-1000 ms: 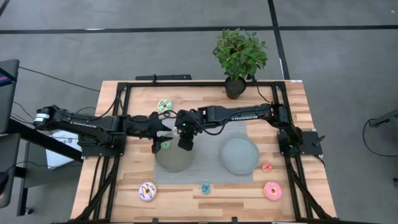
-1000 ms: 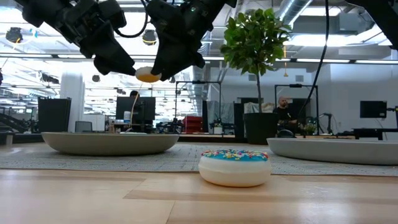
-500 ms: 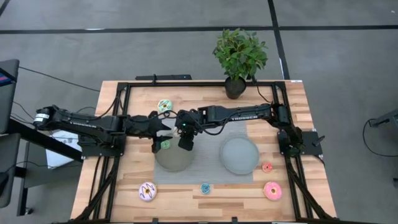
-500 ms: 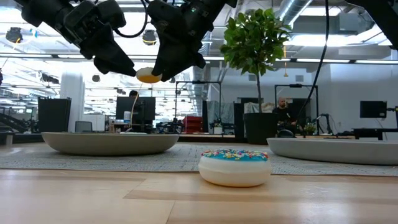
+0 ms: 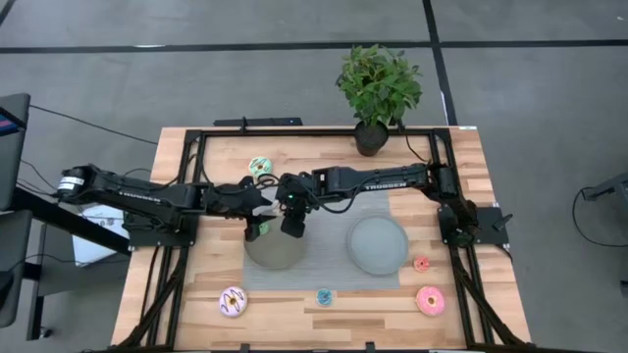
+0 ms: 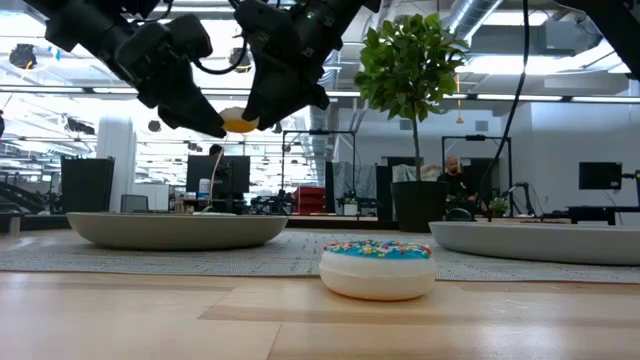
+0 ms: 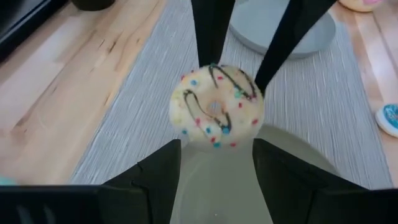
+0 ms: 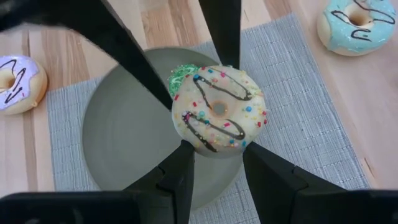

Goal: Pick & Place donuts
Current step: Put the small white donut on the dark gray plate

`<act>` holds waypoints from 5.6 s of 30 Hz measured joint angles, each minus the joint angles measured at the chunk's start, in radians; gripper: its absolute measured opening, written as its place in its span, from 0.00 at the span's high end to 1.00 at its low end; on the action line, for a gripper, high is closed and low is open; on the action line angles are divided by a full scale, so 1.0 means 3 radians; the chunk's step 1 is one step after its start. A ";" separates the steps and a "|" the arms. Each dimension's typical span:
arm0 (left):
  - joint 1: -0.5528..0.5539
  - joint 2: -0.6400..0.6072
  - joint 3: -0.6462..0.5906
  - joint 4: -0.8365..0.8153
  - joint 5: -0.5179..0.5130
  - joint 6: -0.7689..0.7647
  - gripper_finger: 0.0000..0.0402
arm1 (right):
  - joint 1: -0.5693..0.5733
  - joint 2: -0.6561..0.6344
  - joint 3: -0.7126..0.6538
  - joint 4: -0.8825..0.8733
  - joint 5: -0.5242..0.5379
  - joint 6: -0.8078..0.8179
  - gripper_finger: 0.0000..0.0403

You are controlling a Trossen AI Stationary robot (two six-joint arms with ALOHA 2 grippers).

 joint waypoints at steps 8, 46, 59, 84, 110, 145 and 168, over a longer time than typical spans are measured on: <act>-0.0001 0.0022 -0.0001 0.0076 -0.0064 0.0000 0.52 | 0.0033 0.0000 0.0000 -0.0018 0.0001 0.0001 0.69; 0.0000 0.0022 0.0120 -0.0188 -0.0013 0.0093 0.52 | 0.0033 0.0000 0.0000 -0.0023 0.0003 0.0000 0.69; -0.0039 0.0022 0.0120 -0.0269 0.0000 -0.0053 0.52 | 0.0034 0.0000 0.0000 -0.0023 0.0004 0.0004 0.69; -0.0220 0.0935 0.0121 -0.0015 0.0023 -0.0259 0.52 | -0.0018 0.0000 -0.0001 -0.0462 0.0083 0.0000 0.69; -0.0273 0.1450 0.0212 0.0311 -0.0135 -0.0128 0.52 | 0.0078 0.0000 -0.0001 -0.0936 0.0716 0.0000 0.69; -0.0451 0.1900 0.0443 0.0304 -0.0398 -0.0324 0.90 | 0.0027 0.0000 -0.0001 -0.0769 0.0712 -0.0001 0.69; -0.0454 -0.0279 0.0441 -0.0524 0.0323 -0.1530 0.93 | 0.0102 0.0000 -0.0001 -0.0706 0.0617 -0.0530 0.69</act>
